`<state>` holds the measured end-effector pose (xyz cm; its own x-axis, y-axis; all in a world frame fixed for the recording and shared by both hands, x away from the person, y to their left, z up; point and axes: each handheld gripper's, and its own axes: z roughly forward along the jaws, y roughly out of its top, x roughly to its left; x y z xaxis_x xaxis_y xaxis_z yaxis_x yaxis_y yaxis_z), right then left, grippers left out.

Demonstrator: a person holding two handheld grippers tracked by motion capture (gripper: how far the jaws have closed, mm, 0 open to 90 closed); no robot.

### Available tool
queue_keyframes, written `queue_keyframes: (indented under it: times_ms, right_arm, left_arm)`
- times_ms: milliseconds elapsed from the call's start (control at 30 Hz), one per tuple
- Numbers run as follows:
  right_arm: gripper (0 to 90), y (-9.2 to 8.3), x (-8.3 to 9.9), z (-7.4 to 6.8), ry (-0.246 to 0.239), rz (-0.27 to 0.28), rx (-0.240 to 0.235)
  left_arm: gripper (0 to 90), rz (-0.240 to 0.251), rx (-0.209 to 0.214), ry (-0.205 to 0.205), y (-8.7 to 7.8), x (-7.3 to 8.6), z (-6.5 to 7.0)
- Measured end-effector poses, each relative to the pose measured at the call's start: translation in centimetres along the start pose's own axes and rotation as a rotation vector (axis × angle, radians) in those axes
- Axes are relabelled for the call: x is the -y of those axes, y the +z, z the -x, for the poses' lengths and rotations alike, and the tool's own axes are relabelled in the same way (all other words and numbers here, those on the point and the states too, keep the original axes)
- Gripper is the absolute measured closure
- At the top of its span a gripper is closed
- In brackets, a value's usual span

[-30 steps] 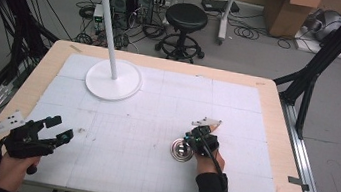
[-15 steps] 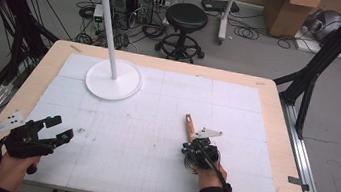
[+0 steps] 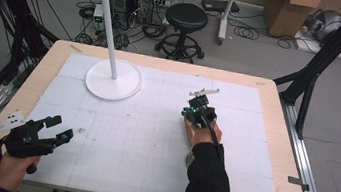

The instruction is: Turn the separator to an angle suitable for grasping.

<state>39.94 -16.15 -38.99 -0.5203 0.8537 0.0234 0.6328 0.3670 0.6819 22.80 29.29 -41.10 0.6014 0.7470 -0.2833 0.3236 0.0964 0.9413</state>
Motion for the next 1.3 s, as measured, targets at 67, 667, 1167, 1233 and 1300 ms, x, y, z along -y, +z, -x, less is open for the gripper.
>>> queue_keyframes:
  times_ms: [67,667,1167,1233,1300]
  right_arm:
    - [89.5,0.9,-0.9,0.5,0.006,-0.031,0.014]
    - [89.2,4.0,-2.5,1.2,0.001,-0.271,-0.006]
    - [89.3,2.1,-0.8,0.3,-0.044,-0.324,-0.06]
    - [89.2,1.8,-0.2,0.4,-0.04,-0.327,-0.077]
    - [89.2,1.6,0.1,0.4,-0.046,-0.325,-0.073]
  left_arm:
    - [21.8,0.004,0.0,-0.004,-0.2,0.0,-0.1]
    - [21.8,-0.001,0.006,-0.004,-0.1,0.0,-0.2]
    - [21.8,-0.001,0.005,-0.001,0.0,0.0,0.0]
    - [21.8,-0.003,0.006,0.004,0.0,0.0,0.1]
    - [21.8,-0.001,0.005,0.005,0.1,0.0,0.1]
